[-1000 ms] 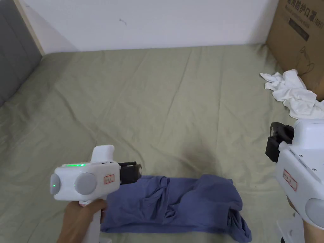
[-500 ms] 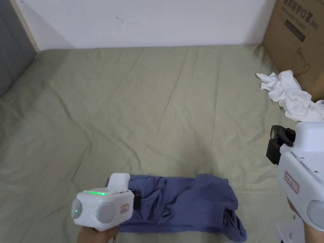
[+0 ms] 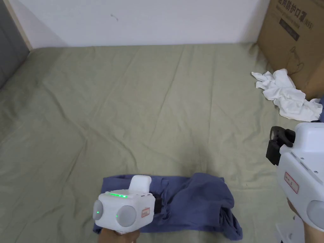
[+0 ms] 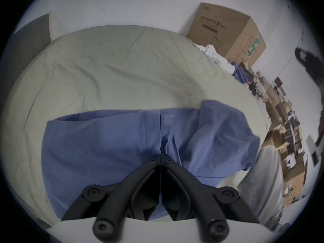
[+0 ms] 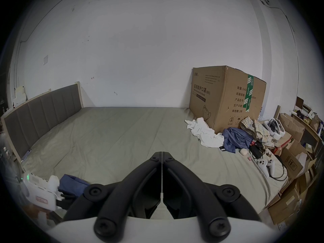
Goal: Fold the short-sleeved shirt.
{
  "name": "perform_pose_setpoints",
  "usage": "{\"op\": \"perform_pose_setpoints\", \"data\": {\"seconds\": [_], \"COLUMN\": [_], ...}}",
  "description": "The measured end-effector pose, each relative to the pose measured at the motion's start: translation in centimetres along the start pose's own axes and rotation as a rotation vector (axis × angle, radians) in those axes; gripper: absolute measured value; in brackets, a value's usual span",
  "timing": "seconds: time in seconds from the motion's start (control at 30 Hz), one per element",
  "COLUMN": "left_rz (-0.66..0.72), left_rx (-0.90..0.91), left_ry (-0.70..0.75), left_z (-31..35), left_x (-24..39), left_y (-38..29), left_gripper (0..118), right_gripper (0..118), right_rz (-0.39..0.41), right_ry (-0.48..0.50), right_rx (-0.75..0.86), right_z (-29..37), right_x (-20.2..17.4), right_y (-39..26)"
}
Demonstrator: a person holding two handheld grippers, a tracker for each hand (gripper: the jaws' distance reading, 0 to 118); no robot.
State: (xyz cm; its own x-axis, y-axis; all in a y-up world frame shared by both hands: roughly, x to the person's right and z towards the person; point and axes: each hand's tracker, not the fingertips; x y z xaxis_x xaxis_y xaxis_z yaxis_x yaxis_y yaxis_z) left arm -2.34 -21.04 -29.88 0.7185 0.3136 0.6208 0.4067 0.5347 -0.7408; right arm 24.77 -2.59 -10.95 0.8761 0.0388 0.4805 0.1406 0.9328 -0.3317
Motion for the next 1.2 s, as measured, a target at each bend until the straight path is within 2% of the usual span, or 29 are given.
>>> {"op": "perform_pose_setpoints", "data": {"seconds": [0.2,0.23,0.27,0.3,0.33,0.43,0.5,0.53,0.7,0.8,0.9,1.0,1.07,1.2], "left_rz": [0.154,0.184,0.206,0.224,0.226,0.272,0.313,0.331,0.379,0.405,0.391,0.368,0.378,0.256], "left_rx": [0.085,0.082,0.084,0.086,0.081,0.044,0.019,0.001,-0.05,-0.056,-0.058,-0.067,-0.071,-0.02], "left_ry": [-0.111,-0.124,-0.132,-0.135,-0.126,-0.115,-0.118,-0.113,-0.152,-0.21,-0.213,-0.197,-0.201,-0.098], "left_z": [6.0,6.7,7.3,7.7,8.0,7.7,7.2,6.7,4.2,3.2,2.2,1.7,1.6,3.7], "left_x": [-5.7,-6.8,-7.9,-9.1,-10.1,-13.2,-14.6,-15.4,-17.9,-18.0,-17.4,-17.1,-16.6,-14.6], "left_y": [2.0,2.4,2.4,2.4,2.3,1.8,1.3,1.0,0.0,-0.3,-0.3,-0.2,-0.4,0.2], "left_gripper": [5,10,24,47,80,89,105,108,108,103,72,30,25,21], "right_gripper": [3,3,3,3,3,3,3,3,3,3,3,3,3,3], "right_rz": [-0.001,0.0,0.002,0.004,0.006,0.013,0.015,0.018,0.03,0.039,0.037,0.037,0.038,0.039], "right_ry": [0.012,0.015,0.018,0.022,0.025,0.035,0.041,0.042,0.046,0.04,0.035,0.032,0.031,0.026], "right_rx": [0.007,0.008,0.008,0.008,0.008,0.004,0.0,-0.002,-0.018,-0.027,-0.031,-0.034,-0.036,-0.037], "right_z": [-0.4,-0.4,-0.5,-0.5,-0.6,-0.8,-1.0,-0.9,-1.2,-1.3,-1.3,-1.4,-1.4,-1.6], "right_x": [-0.6,-0.8,-1.0,-1.2,-1.4,-1.9,-2.1,-2.3,-2.6,-2.7,-2.6,-2.6,-2.4,-2.2], "right_y": [0.4,0.4,0.5,0.5,0.5,0.5,0.4,0.4,0.2,0.1,0.0,0.0,0.0,0.2]}}
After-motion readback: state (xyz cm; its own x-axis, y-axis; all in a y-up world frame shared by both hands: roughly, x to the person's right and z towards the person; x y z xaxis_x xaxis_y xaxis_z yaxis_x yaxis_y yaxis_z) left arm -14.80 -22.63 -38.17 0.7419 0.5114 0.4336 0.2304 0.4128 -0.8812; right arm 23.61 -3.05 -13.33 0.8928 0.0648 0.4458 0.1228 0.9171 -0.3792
